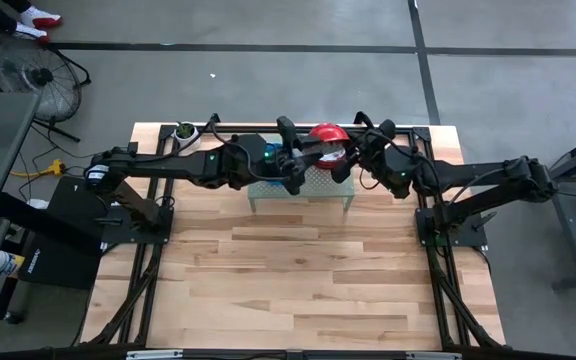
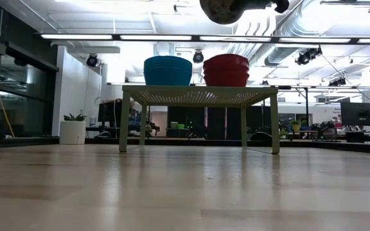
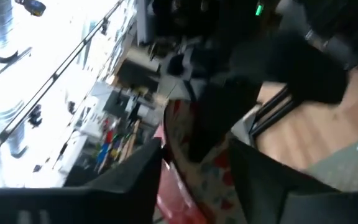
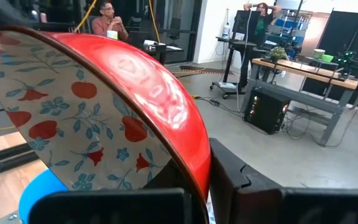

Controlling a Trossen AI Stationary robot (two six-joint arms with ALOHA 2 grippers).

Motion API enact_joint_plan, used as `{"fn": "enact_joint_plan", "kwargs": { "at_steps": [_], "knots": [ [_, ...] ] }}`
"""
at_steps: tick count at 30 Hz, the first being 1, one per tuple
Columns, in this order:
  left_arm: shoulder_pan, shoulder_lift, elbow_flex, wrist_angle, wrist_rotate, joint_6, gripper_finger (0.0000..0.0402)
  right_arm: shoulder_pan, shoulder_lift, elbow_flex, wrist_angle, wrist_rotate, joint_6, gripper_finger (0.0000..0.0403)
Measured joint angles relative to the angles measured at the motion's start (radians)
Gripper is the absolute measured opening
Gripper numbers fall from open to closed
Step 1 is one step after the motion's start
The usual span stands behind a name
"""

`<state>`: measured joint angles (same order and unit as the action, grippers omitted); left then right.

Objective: Pick & Place Mini bowls
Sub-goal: Stack the red bowl on top of the red bowls on the shelf

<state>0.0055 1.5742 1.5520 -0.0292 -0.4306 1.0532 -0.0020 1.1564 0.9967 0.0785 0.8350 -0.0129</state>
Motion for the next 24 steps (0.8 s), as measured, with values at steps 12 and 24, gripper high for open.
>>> {"fn": "enact_joint_plan", "kwargs": {
  "at_steps": [12, 24],
  "knots": [
    [-0.026, -0.063, -0.001, -0.004, -0.259, 0.118, 0.0232, -0.061, -0.001, 0.001, -0.020, -0.086, 0.015, 0.0010],
    [-0.044, -0.174, 0.005, -0.040, -0.472, 0.189, 0.0232, -0.098, 0.000, 0.024, -0.053, -0.165, 0.014, 0.0010]
  ]
}}
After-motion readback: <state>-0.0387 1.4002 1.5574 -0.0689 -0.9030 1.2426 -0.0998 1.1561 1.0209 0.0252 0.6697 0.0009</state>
